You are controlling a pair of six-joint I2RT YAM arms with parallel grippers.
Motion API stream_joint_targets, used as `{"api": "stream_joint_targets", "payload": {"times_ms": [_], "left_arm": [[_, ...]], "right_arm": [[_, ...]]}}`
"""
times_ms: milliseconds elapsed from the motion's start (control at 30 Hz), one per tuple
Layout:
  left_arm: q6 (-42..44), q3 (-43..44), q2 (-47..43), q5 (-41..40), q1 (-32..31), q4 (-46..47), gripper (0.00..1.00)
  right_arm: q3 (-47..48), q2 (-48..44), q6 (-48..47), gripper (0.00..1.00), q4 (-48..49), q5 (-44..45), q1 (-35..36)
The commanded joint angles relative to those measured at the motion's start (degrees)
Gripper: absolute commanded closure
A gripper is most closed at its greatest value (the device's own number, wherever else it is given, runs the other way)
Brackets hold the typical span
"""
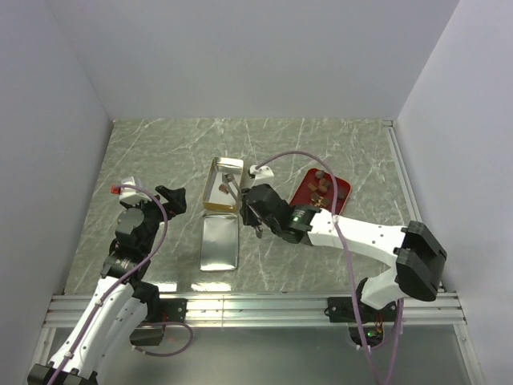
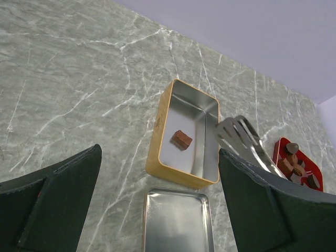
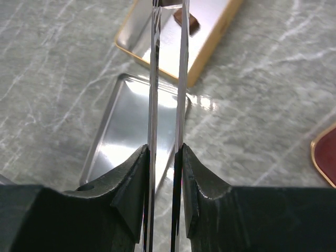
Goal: Pack the chocolate
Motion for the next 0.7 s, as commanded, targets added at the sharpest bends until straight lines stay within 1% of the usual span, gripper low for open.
{"api": "stream_joint_targets", "payload": {"times_ms": [0, 67, 167, 233, 433, 667], "left_arm": [[-0.3, 0.7, 0.0, 0.5, -0.1, 1.3, 0.01], [-0.2, 0.7, 0.0, 0.5, -0.1, 1.3, 0.01], [-0.3, 0.7, 0.0, 0.5, -0.1, 1.1, 0.01], [-0.3, 0.7, -0.1, 0.5, -0.1, 1.2, 0.01], [-0.3, 0.8, 0.1, 0.6, -0.1, 1.3, 0.01], [-0.3, 0.8, 0.1, 0.5, -0.1, 1.3, 0.01]], "right_arm": [[4.5, 1.7, -2.1, 0.71, 4.2, -1.3, 0.5], [5.3, 2.9, -2.2, 0.68, 4.0, -1.5, 0.5], [6.5, 4.0, -2.5, 0.57, 3.8, -1.8, 0.4], [6.8, 4.2, -2.6, 0.55, 3.6, -1.7, 0.5], [6.5, 3.6, -3.1, 0.53, 3.2, -1.0, 0.4], [4.8, 0.9, -2.5, 0.55, 1.8, 0.9, 0.4]]}}
